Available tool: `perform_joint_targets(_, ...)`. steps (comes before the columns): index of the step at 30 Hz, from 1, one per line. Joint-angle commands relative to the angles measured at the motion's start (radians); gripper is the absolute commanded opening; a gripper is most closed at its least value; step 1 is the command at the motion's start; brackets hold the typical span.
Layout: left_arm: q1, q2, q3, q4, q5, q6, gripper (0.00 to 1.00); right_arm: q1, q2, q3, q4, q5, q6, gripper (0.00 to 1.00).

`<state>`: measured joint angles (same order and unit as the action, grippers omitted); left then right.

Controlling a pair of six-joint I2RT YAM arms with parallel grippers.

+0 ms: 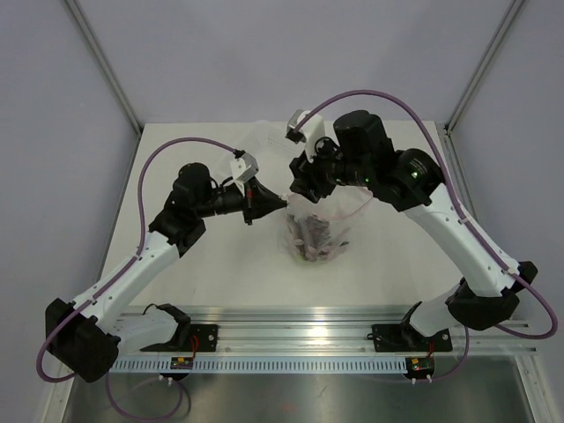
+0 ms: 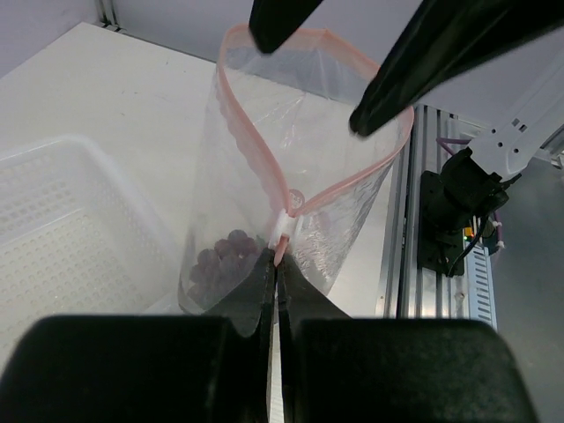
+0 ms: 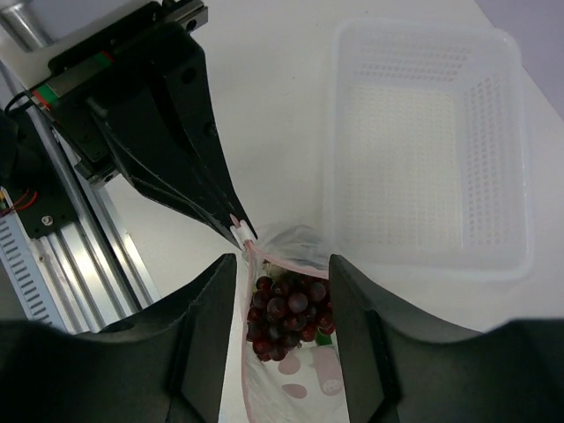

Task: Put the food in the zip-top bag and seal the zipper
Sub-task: Zip the zipper food storage bag at the center of the board.

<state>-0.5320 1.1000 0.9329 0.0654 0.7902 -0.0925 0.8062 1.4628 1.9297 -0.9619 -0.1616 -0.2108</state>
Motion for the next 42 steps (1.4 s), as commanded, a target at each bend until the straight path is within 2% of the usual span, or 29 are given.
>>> perform_joint_targets(1, 0.01, 0.001, 0.026, 0.099, 0.024, -0.023, 0.0, 0.014, 0.027, -0.015, 0.057, -0.058, -0.11, 0.53)
perform_joint_targets(5, 0.018, 0.0, 0.018, 0.117, 0.04, -0.036, 0.0, 0.014, -0.004, -0.125, 0.141, -0.102, -0.159, 0.54)
perform_joint_targets(12, 0.026, 0.0, 0.012, 0.14, 0.061, -0.055, 0.0, 0.014, 0.022, -0.136, 0.144, -0.141, -0.165, 0.52)
perform_joint_targets(22, 0.029, -0.009, 0.004, 0.137, 0.067, -0.059, 0.0, 0.014, 0.016, -0.146, 0.16, -0.162, -0.141, 0.29)
perform_joint_targets(26, 0.03, -0.009, 0.004, 0.137, 0.067, -0.062, 0.0, 0.014, 0.019, -0.143, 0.147, -0.167, -0.137, 0.16)
perform_joint_targets(27, 0.03, -0.009, 0.004, 0.136, 0.069, -0.061, 0.0, 0.014, 0.016, -0.144, 0.15, -0.165, -0.136, 0.08)
perform_joint_targets(29, 0.035, -0.012, 0.001, 0.132, 0.069, -0.058, 0.0, 0.014, 0.004, -0.165, 0.157, -0.158, -0.136, 0.03)
perform_joint_targets(42, 0.119, -0.062, -0.029, 0.117, 0.086, -0.047, 0.0, 0.007, -0.147, -0.334, 0.198, -0.032, -0.122, 0.02)
